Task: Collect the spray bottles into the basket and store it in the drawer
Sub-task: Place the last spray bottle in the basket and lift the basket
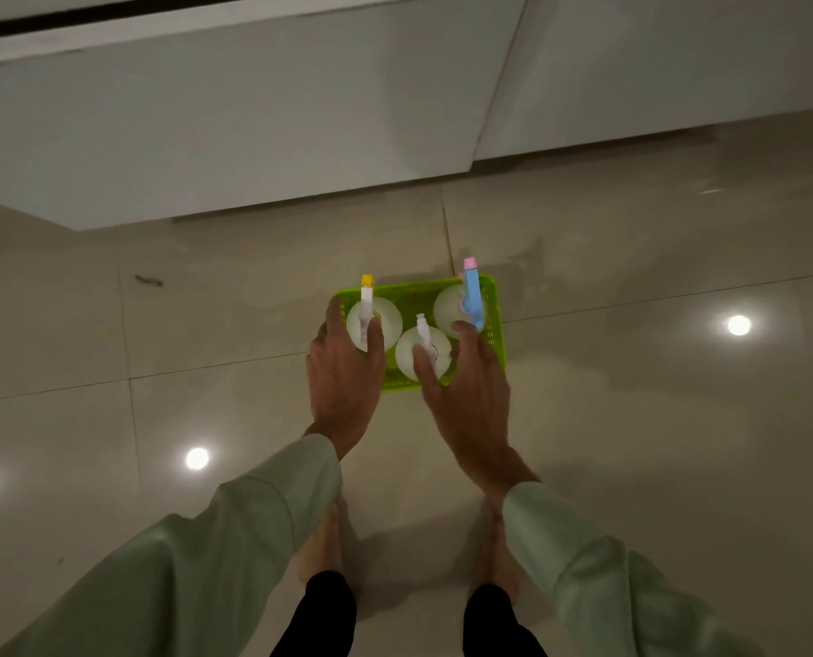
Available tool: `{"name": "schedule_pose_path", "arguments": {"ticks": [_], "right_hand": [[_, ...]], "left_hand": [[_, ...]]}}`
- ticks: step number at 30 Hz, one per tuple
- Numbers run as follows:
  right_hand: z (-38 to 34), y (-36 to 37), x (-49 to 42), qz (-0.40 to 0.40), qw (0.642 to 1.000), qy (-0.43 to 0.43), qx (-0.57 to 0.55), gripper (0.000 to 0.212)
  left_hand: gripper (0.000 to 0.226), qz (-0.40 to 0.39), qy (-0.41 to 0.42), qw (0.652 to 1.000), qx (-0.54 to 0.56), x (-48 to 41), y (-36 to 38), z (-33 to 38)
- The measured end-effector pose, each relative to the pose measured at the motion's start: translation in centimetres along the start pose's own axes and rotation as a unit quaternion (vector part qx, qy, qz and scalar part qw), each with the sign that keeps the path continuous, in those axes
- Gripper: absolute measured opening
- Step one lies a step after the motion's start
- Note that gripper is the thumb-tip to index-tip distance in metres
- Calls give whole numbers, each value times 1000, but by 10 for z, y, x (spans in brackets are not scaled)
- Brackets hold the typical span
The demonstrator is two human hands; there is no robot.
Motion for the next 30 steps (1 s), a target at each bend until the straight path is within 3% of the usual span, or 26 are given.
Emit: {"name": "schedule_pose_path", "arguments": {"ticks": [6, 12, 15, 17, 20, 22, 26, 30], "right_hand": [[-2, 25, -5, -43, 998, 5, 50, 19], [-2, 27, -7, -24, 998, -14, 65, 20], [3, 25, -4, -38, 998, 7, 51, 33], [9, 14, -3, -2, 999, 17, 46, 42], [30, -11, -3, 84, 993, 78, -21, 32], [58, -14, -7, 100, 983, 144, -63, 32], [112, 11, -26, -32, 960, 269, -66, 62], [129, 30, -43, -130, 952, 264, -79, 45]], "left_hand": [[56, -15, -13, 1000, 18, 9, -9, -10], [55, -23, -14, 999, 17, 7, -9, -13], [52, -28, -14, 999, 12, 5, -7, -15], [48, -33, -12, 999, 10, 4, -5, -17], [45, -49, -17, 999, 15, 2, 3, -26], [49, -77, -52, 996, 18, 0, 13, -39], [62, -152, -142, 978, 13, -2, 41, -65], [60, -200, -165, 966, 14, -9, 71, -74]]}}
Point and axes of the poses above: each hand's wrist, its own x-axis away from the middle knuckle, its own y-axis out of the palm, z = x × y, the point moved 6 cm from there along -x, towards the middle knuckle, and after that the axes turned 8 degrees about -x, right-handed, at the moved point
